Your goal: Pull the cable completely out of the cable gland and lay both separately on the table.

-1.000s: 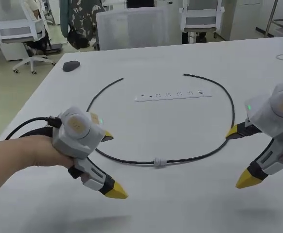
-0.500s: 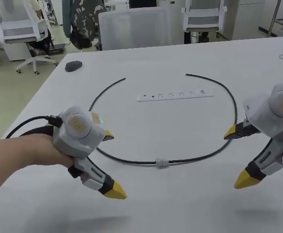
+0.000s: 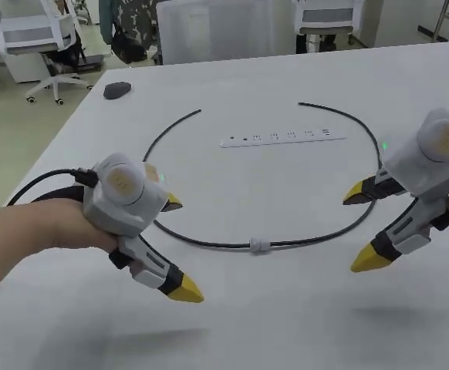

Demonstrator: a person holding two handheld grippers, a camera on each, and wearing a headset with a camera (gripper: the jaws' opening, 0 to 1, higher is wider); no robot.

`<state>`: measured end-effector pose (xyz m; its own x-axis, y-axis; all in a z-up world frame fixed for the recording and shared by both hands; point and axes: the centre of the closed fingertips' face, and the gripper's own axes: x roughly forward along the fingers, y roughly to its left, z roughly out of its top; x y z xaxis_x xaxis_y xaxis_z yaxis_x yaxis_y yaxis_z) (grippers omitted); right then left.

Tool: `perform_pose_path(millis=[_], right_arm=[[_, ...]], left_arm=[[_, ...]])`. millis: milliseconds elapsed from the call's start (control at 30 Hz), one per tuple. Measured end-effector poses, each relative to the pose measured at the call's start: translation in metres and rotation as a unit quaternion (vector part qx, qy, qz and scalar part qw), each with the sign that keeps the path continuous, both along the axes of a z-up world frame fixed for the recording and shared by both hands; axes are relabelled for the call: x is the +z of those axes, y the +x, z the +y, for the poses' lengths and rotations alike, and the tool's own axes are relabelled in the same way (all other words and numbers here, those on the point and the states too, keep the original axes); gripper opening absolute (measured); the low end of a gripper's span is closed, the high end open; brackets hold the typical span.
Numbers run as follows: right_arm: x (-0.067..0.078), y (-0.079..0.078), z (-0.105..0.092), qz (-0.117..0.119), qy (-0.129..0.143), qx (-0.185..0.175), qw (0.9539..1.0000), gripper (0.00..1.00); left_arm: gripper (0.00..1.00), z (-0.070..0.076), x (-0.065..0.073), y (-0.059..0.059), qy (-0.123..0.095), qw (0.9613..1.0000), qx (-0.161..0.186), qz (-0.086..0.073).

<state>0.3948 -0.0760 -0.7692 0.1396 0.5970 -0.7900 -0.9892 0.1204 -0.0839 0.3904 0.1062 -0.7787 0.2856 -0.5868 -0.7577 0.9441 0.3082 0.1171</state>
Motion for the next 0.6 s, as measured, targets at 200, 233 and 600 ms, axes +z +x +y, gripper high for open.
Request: perform_pose_path(millis=[200, 233, 600], right_arm=[[-0.010, 0.003, 0.018, 0.005, 0.015, 0.002, 0.9999, 0.66], [-0.011, 0.003, 0.021, 0.005, 0.017, 0.004, 0.9998, 0.65], [-0.027, 0.011, 0.064, 0.025, 0.059, 0.018, 0.9978, 0.48]], left_arm=[[0.99, -0.022, 0.007, 0.004, -0.053, 0.9985, 0.009, 0.008], [0.99, -0.023, 0.009, 0.005, -0.060, 0.9981, 0.011, 0.008], [0.99, -0.027, -0.009, 0.004, -0.041, 0.9989, -0.002, 0.021]])
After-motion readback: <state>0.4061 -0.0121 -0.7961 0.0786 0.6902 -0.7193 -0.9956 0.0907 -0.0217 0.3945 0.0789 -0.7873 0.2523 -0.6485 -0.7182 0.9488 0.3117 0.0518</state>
